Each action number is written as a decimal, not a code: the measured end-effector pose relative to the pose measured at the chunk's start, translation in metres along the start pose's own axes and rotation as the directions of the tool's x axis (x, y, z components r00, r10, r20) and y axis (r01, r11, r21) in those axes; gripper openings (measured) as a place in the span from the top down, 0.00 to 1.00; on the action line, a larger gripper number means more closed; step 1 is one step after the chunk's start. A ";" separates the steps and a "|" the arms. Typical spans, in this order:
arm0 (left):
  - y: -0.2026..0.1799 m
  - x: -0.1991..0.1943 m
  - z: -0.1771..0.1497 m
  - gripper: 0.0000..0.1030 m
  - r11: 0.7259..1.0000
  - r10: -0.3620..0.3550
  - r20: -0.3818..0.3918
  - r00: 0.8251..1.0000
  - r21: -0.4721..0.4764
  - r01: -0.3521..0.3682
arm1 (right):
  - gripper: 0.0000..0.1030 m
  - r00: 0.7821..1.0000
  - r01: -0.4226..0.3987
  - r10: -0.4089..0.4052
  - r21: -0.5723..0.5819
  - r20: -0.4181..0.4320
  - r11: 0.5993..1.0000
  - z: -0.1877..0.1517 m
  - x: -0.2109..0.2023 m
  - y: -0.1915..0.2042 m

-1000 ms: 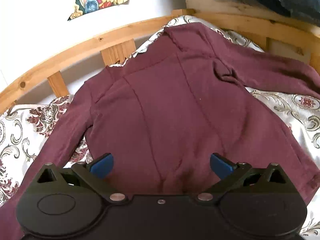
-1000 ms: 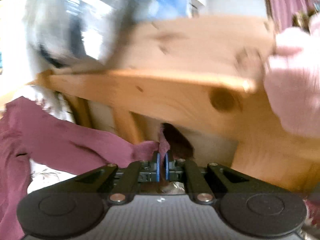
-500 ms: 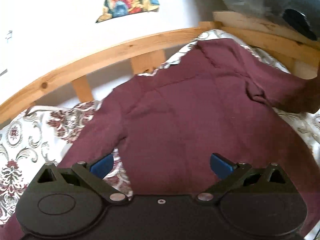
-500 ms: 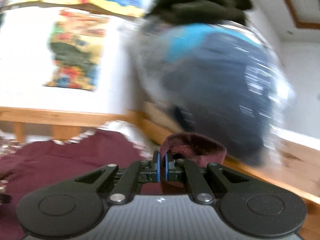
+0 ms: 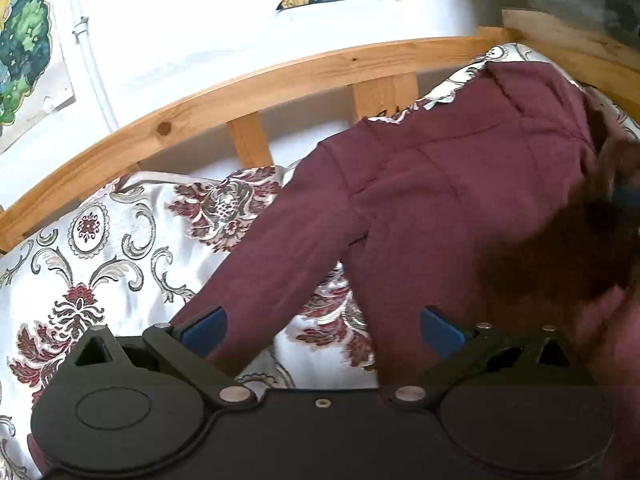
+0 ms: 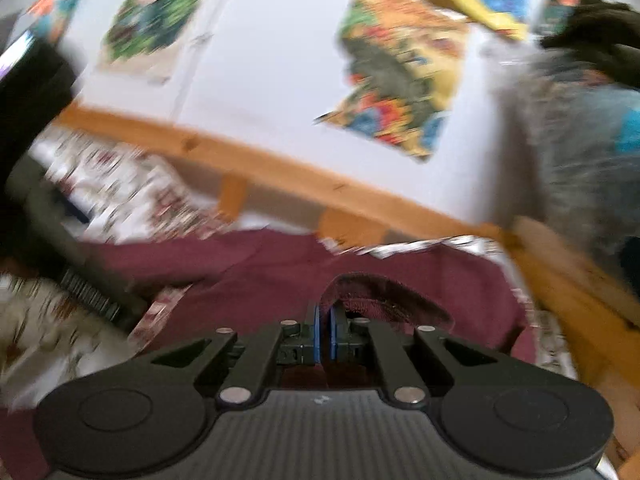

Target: Fold small clothes

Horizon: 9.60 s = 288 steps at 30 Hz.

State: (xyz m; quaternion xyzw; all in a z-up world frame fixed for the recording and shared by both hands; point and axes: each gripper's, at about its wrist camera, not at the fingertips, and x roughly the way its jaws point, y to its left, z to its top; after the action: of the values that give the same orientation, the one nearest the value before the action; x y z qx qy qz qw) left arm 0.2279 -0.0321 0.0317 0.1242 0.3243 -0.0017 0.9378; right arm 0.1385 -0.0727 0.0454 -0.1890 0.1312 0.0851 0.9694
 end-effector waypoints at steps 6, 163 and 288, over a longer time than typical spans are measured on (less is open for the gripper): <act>0.004 0.004 0.003 0.01 0.999 -0.016 0.007 1.000 -0.035 0.016 | 0.94 0.994 -0.088 0.081 -0.097 -0.071 0.991 -0.012 0.014 0.028; 0.017 0.012 -0.047 0.17 0.934 -0.283 -0.048 0.958 -0.239 0.264 | 0.00 0.969 0.204 -0.096 0.515 -0.228 0.833 -0.044 0.010 -0.165; -0.040 0.067 -0.021 0.14 0.996 -0.024 -0.089 0.996 -0.085 0.016 | 0.91 0.851 -0.408 0.430 0.138 -0.301 0.903 -0.058 -0.057 -0.062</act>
State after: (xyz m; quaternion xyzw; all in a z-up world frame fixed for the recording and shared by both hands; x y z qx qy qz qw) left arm 0.2650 -0.0608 -0.0340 0.0814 0.3670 0.0082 0.9266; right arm 0.0850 -0.1586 0.0307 -0.1335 0.3299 0.2574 0.8984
